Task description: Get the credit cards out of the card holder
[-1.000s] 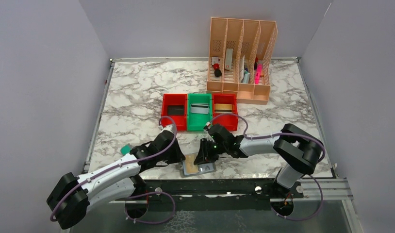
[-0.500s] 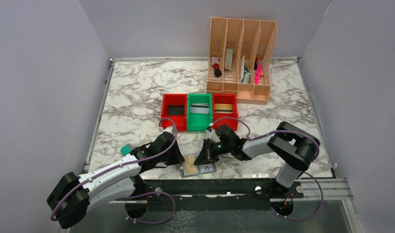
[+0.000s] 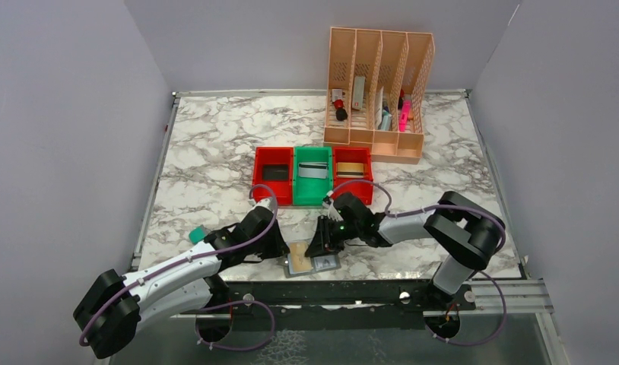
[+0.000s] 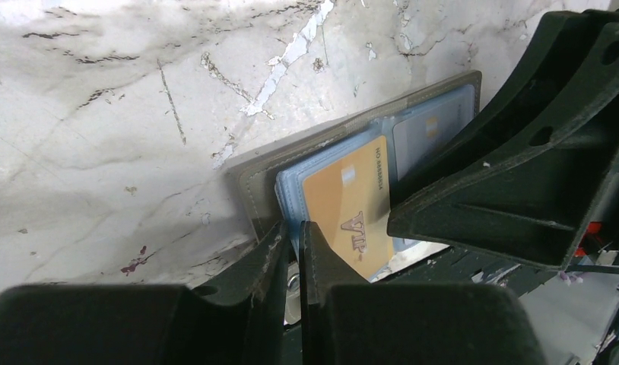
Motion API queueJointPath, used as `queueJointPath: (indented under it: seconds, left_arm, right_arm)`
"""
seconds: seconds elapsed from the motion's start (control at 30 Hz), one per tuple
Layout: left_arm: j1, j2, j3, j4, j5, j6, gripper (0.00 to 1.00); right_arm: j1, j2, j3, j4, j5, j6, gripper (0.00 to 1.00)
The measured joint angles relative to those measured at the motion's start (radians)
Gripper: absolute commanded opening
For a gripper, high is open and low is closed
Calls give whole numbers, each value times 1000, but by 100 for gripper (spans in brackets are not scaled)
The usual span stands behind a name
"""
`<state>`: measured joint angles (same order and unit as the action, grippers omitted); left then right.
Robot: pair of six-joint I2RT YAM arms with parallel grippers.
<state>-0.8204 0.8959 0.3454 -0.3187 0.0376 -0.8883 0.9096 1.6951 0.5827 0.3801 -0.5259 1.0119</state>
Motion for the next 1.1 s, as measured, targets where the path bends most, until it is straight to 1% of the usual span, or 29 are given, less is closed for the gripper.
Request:
queueJointPath:
  seconds: [0.13,0.3,0.53,0.7,0.73,0.8,1.1]
  left_arm:
    - [0,0,0,0,0,1,15]
    - [0,3,0,1,4,11,15]
    - [0,34,0,3,22,33,15]
    - [0,39,0,3,23,37,14]
    - [0,39,0,3,23,37,14]
    - [0,39,0,3,23,37,13]
    - [0,39,-5,5,24,36,12]
  right_arm:
    - [0,-15,32,-65,32,-42,29]
    - [-2,19,38,-44,11,-40,26]
    - [-3,45,35,4,-26,-21,12]
    - [-3,41,27,11,-25,-14,13]
    - [-3,30,24,9,-24,-14,11]
    - [-3,25,23,9,-23,-14,2]
    - [-28,-18,-25,30,-42,-7,2]
